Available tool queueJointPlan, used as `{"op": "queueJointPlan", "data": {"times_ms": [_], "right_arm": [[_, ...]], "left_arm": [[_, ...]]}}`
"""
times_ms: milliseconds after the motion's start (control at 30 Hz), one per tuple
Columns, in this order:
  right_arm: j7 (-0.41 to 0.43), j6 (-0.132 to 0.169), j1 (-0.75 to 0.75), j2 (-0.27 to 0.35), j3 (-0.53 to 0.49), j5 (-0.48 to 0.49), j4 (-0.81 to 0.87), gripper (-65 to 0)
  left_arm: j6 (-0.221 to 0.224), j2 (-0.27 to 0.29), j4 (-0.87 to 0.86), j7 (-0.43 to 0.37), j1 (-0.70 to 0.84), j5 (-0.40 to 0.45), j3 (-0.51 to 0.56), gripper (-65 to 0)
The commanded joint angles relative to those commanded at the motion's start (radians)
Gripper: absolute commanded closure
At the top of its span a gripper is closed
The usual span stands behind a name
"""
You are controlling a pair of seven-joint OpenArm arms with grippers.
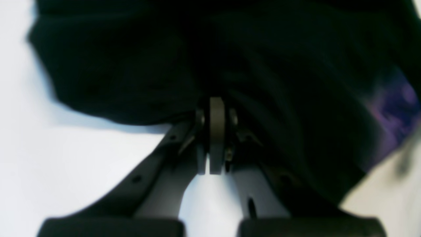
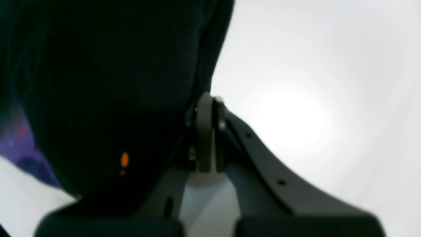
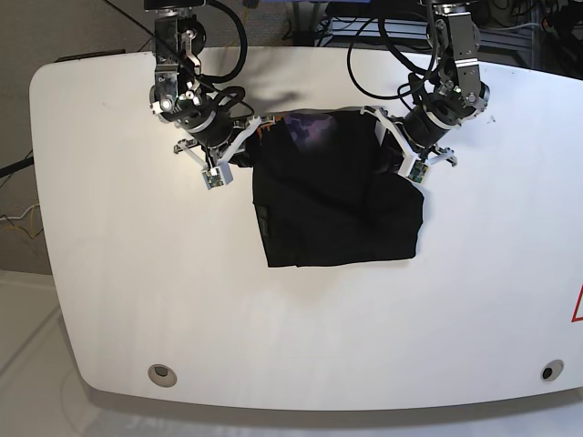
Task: Fold the T-shirt properly
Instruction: 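Grasp the stack's end with both grippers and square it, then open both grippers and lift them away from the folded shirt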
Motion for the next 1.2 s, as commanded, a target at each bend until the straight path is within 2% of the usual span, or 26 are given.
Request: {"op": "queueJointPlan", "data": {"times_ms": [267,467,667,967,1200], "right_arm": [[0.0,0.002,-0.038,-0.023,-0.002,-0.005,0.023,0.0],[0.0,0.002,-0.031,-0.026,-0.002,-0.002,0.026,0.0],[-0.006,-0.002,-0.005,-0.023,0.005,-0.008,0.103,0.0],[-0.158,-0.003,0.126,0.029,0.005,-0.006,0.173,0.0],[-0.207,0.0,0.133,0.029,0.005,0.0,0.287,0.0]], "left_arm": [[0.0,-0.032,-0.011,0.0,-0.014,0.0,-0.002,0.0],[0.0,-0.032,-0.005,0.002,-0.012,0.0,-0.002,0.0],[0.0,-0.032,0.037,0.006,0.011,-0.002,-0.017,0.0],[0.003,-0.026,0.161,0.003,0.028,0.0,-0.123,0.0],[0.0,-0.026,0.215,0.006,0.028,0.0,-0.232,0.0]]}}
